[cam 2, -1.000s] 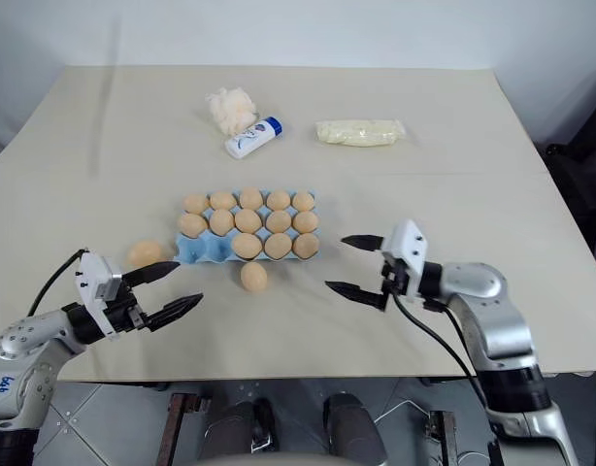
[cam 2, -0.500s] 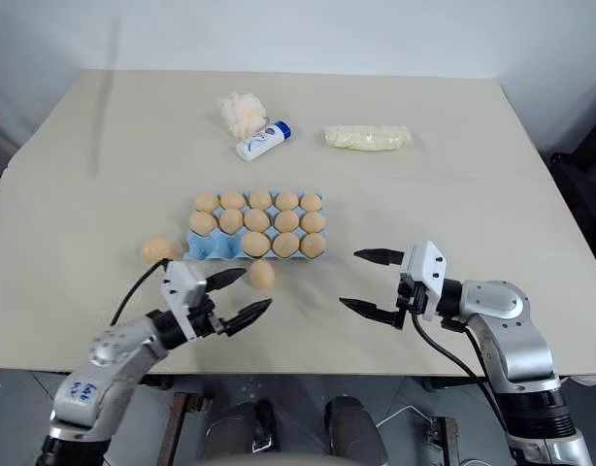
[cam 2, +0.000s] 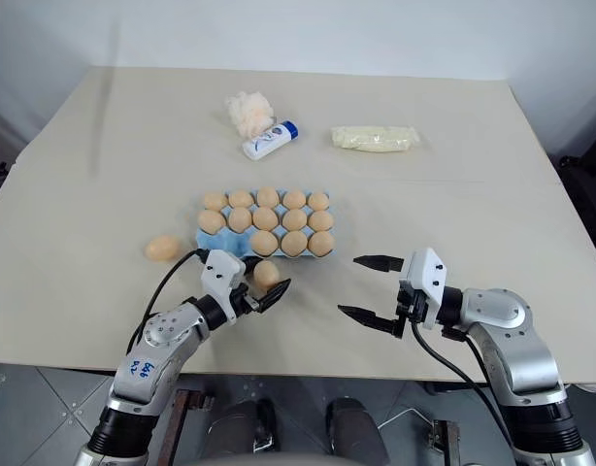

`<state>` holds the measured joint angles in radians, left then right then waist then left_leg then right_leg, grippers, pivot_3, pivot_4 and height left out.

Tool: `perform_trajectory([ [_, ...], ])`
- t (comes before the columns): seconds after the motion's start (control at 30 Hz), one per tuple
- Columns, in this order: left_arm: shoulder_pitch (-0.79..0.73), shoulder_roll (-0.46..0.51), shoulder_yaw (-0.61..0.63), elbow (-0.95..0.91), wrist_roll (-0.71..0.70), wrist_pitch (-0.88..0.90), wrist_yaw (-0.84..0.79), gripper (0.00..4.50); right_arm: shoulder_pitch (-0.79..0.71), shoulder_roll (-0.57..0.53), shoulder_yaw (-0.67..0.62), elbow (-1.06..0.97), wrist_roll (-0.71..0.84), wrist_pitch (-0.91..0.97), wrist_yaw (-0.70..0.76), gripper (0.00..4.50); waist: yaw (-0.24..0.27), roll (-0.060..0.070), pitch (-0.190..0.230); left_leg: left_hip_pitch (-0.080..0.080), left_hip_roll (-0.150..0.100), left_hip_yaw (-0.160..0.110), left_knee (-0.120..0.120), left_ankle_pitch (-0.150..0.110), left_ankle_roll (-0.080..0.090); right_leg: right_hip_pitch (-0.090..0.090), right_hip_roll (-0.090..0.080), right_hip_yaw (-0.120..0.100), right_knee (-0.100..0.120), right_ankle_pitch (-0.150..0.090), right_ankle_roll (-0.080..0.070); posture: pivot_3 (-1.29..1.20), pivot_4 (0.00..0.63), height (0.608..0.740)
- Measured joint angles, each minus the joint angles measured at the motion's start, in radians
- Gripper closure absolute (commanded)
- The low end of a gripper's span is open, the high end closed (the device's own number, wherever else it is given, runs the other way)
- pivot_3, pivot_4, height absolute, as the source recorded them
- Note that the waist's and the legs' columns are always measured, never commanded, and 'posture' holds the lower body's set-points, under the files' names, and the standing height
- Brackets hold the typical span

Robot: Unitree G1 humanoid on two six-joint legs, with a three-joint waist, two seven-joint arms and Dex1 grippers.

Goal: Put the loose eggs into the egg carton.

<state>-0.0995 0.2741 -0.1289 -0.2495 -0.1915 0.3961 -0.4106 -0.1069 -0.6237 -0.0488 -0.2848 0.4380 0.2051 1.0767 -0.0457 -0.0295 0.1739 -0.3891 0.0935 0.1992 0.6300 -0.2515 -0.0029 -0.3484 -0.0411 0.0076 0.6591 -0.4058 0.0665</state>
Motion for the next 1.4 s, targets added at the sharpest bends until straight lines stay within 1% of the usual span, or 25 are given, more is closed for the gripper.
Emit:
perform_trajectory([
  [0.07,0.019,0.01,0.003,-0.012,-0.004,-0.004,-0.016,2.04,0.001,0.0,0.0,-0.014,0.006,0.006,-0.003,0.0,-0.002,0.0,0.0,0.0,0.0,0.0,0.0,0.0,0.0,0.0,0.0,0.0,0.0,0.0,0.0,0.0,0.15,0.74],
  [0.13,0.041,0.021,0.011,-0.025,-0.013,-0.012,-0.034,2.22,0.001,0.0,0.0,-0.02,0.007,0.014,-0.009,0.0,-0.002,0.0,0.0,0.0,0.0,0.0,0.0,0.0,0.0,0.001,0.0,0.0,0.0,0.0,0.0,0.0,0.15,0.74],
  [0.27,0.102,0.067,0.052,-0.055,-0.056,-0.053,-0.103,2.25,0.001,0.0,0.001,-0.025,0.012,0.017,-0.016,0.0,-0.005,0.0,0.0,0.0,0.0,0.0,-0.001,0.0,0.0,0.0,0.0,0.0,0.0,0.0,0.0,0.0,0.15,0.74],
  [0.33,0.118,0.089,0.086,-0.059,-0.088,-0.112,-0.158,2.25,0.002,0.0,0.001,-0.025,0.012,0.018,-0.018,0.0,-0.006,0.0,0.0,0.0,0.0,0.0,-0.001,0.0,0.0,0.0,0.0,0.0,-0.001,0.0,0.0,0.0,0.15,0.74],
  [0.4,0.088,0.089,0.122,-0.06,-0.099,-0.153,-0.166,2.25,0.002,0.0,0.002,-0.024,0.012,0.018,-0.018,0.0,-0.003,0.0,0.0,0.0,0.0,-0.001,-0.001,0.0,0.0,0.001,-0.001,-0.001,-0.001,0.0,0.0,0.0,0.15,0.74],
  [0.5,-0.006,0.092,0.151,-0.039,-0.093,-0.187,-0.157,2.25,0.002,0.0,0.004,-0.023,0.012,0.017,-0.018,0.0,0.007,0.0,0.0,0.001,-0.002,-0.001,0.0,-0.001,0.001,0.003,-0.002,-0.001,-0.002,0.0,0.0,0.0,0.15,0.74],
  [0.57,-0.082,0.091,0.154,0.026,-0.08,-0.193,-0.147,2.25,0.001,0.0,0.007,-0.022,0.012,0.015,-0.018,0.0,0.013,0.0,0.0,0.002,-0.002,-0.001,0.0,-0.001,0.002,0.004,-0.002,-0.001,-0.003,0.001,0.001,0.0,0.15,0.74],
  [0.7,-0.106,0.096,0.154,0.106,-0.077,-0.19,-0.157,2.25,0.007,0.001,0.009,-0.022,0.011,0.012,-0.021,0.0,0.013,0.0,0.0,0.001,-0.001,0.0,-0.001,-0.002,0.002,0.002,-0.001,-0.001,-0.004,0.001,0.001,0.0,0.15,0.74],
  [0.77,-0.107,0.102,0.155,0.125,-0.077,-0.19,-0.165,1.55,0.009,0.001,0.009,-0.022,0.009,0.009,-0.024,0.0,0.016,0.0,0.0,0.0,0.0,0.0,-0.001,-0.002,0.001,0.001,-0.001,-0.001,-0.004,0.001,0.002,0.0,0.15,0.74],
  [0.8,-0.113,0.103,0.155,0.139,-0.077,-0.192,-0.171,1.37,0.012,0.002,0.009,-0.022,0.008,0.007,-0.028,0.0,0.017,0.0,0.0,0.0,0.0,0.0,-0.001,-0.002,0.001,0.001,0.0,-0.001,-0.003,0.001,0.002,0.0,0.15,0.74],
  [0.83,-0.122,0.103,0.155,0.153,-0.076,-0.197,-0.174,1.03,0.014,0.003,0.009,-0.022,0.006,0.005,-0.03,0.0,0.017,0.0,0.0,0.0,0.001,0.0,-0.001,-0.002,0.001,0.001,0.0,-0.001,-0.003,0.0,0.002,0.0,0.15,0.74],
  [0.87,-0.133,0.103,0.155,0.168,-0.074,-0.207,-0.175,0.81,0.017,0.004,0.009,-0.022,0.004,0.0,-0.033,0.0,0.017,0.0,0.0,0.0,0.001,0.0,-0.001,-0.002,0.001,0.0,0.0,-0.001,-0.003,0.0,0.002,0.0,0.15,0.74],
  [0.93,-0.15,0.107,0.156,0.188,-0.072,-0.222,-0.182,0.16,0.019,0.005,0.009,-0.022,0.003,-0.007,-0.037,0.0,0.017,0.0,0.0,-0.001,0.0,0.0,-0.001,-0.002,0.001,0.0,0.0,-0.001,-0.004,0.0,0.002,0.0,0.15,0.74],
  [0.97,-0.155,0.11,0.156,0.188,-0.072,-0.227,-0.188,0.07,0.02,0.005,0.009,-0.022,0.003,-0.008,-0.038,0.0,0.017,0.0,0.0,-0.001,0.0,0.0,-0.001,-0.002,0.001,0.0,0.0,-0.001,-0.004,0.0,0.002,0.0,0.15,0.74],
  [1.07,-0.162,0.134,0.158,0.188,-0.072,-0.233,-0.205,0.07,0.025,0.007,0.009,-0.021,0.004,-0.009,-0.039,0.0,0.016,0.0,0.0,0.0,0.0,0.001,0.0,-0.002,0.001,0.001,0.0,-0.001,-0.004,0.0,0.002,0.0,0.15,0.74],
  [1.17,-0.127,0.171,0.185,0.171,-0.082,-0.241,-0.225,0.07,0.027,0.009,0.01,-0.019,0.004,-0.01,-0.038,0.0,0.009,0.0,0.0,0.0,0.001,0.002,-0.001,-0.002,0.0,0.001,0.0,0.0,-0.004,0.0,0.002,0.0,0.15,0.74],
  [1.3,0.012,0.253,0.293,0.088,-0.159,-0.255,-0.31,0.07,0.015,0.023,0.022,0.003,0.003,-0.027,-0.032,0.0,0.0,-0.001,0.001,0.0,0.002,0.001,-0.002,-0.003,-0.001,0.0,0.001,-0.001,-0.003,0.0,0.002,0.0,0.15,0.74],
  [1.4,0.139,0.333,0.384,0.06,-0.194,-0.296,-0.395,0.07,0.001,0.05,0.033,0.027,-0.009,-0.096,-0.02,0.0,-0.006,0.0,0.001,0.0,0.002,0.001,-0.003,-0.004,-0.002,-0.001,0.0,-0.001,-0.004,0.0,0.002,0.0,0.15,0.74],
])
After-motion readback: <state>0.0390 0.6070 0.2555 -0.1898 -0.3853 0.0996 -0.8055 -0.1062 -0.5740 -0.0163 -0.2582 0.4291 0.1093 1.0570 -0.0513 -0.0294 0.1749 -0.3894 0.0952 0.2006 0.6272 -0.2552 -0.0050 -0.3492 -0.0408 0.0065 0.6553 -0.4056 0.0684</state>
